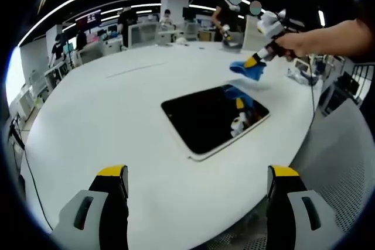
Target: Wipe the mirror surface with the cleaning cloth until all visible marks leave the cleaned area.
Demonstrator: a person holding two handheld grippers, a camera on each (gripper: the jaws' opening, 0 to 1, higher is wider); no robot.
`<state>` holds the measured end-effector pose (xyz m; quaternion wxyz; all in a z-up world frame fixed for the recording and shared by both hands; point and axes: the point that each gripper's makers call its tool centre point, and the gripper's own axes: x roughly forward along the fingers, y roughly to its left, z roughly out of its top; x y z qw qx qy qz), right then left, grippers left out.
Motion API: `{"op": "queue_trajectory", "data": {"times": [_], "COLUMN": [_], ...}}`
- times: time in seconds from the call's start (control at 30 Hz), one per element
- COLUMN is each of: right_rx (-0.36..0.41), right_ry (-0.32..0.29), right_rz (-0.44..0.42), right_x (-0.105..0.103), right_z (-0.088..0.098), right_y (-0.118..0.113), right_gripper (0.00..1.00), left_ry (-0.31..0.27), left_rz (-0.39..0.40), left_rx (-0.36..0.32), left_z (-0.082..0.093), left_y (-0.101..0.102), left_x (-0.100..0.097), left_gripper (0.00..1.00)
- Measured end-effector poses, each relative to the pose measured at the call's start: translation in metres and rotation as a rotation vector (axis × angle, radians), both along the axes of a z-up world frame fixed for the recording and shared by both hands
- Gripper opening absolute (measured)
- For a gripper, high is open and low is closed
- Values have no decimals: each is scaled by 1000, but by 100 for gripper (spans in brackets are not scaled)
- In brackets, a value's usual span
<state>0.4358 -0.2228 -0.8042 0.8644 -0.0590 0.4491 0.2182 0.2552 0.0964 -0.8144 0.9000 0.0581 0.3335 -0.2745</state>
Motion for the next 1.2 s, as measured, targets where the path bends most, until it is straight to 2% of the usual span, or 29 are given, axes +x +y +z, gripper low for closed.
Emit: {"op": "queue_trajectory", "data": {"times": [0.17,0.43,0.7,0.93,1.03,1.1,1.13,1.2], "right_rx": [-7,-4,-6,-25,-51,-111,-108,-89], "right_ry": [1,9,34,73,58,44,-24,11], "right_rz": [-21,-29,-34,-47,-10,51,96,42], "right_x": [1,-2,-7,-17,-19,-23,-17,-20], "right_z": [-1,-4,-20,-45,-53,-61,-57,-57], "right_y": [-12,-11,-10,-20,-22,-25,-21,-23], "right_gripper": [1,1,1,2,3,3,3,3], "left_ry": [1,4,6,9,9,11,11,11], "left_rz": [3,2,1,3,4,4,5,2], "left_rx": [4,8,11,15,16,17,17,17], "left_z": [0,0,0,-2,-3,-3,-3,-3], "left_y": [1,1,1,2,3,3,3,3], "left_x": [0,-1,-2,-1,0,0,0,0], "left_gripper": [99,99,99,99,99,99,99,99]}}
